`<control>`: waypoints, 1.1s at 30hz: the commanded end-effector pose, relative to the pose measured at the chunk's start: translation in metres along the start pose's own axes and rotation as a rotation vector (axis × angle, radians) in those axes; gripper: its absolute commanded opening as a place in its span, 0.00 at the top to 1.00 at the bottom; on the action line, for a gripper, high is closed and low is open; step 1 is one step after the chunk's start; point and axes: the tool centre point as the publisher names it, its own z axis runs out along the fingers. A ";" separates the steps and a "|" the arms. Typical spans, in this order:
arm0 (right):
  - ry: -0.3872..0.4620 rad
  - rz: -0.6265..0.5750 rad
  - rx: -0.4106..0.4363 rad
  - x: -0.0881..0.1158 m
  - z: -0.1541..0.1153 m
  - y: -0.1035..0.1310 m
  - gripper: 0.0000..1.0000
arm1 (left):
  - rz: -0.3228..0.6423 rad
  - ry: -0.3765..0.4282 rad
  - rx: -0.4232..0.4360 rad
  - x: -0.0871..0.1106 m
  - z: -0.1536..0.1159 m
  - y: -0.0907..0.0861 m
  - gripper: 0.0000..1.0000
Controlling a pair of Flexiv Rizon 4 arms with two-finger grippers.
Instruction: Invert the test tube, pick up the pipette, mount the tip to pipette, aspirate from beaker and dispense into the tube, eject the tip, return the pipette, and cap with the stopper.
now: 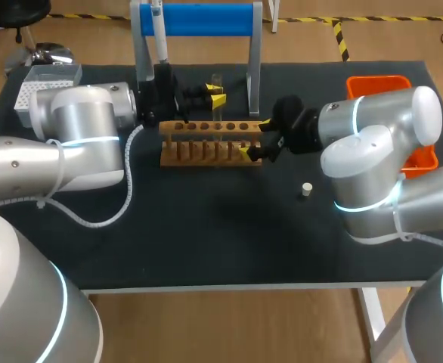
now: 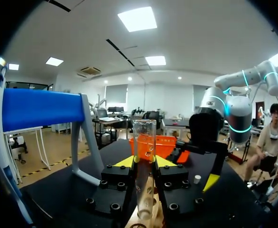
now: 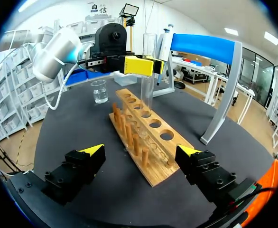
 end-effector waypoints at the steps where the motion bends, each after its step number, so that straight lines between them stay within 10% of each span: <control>1: 0.001 0.000 0.001 0.000 0.000 0.000 0.00 | 0.001 0.004 0.003 -0.002 0.002 0.003 1.00; 33: 0.001 0.000 0.001 0.000 0.000 0.000 0.00 | -0.012 0.000 -0.023 -0.003 0.003 0.014 1.00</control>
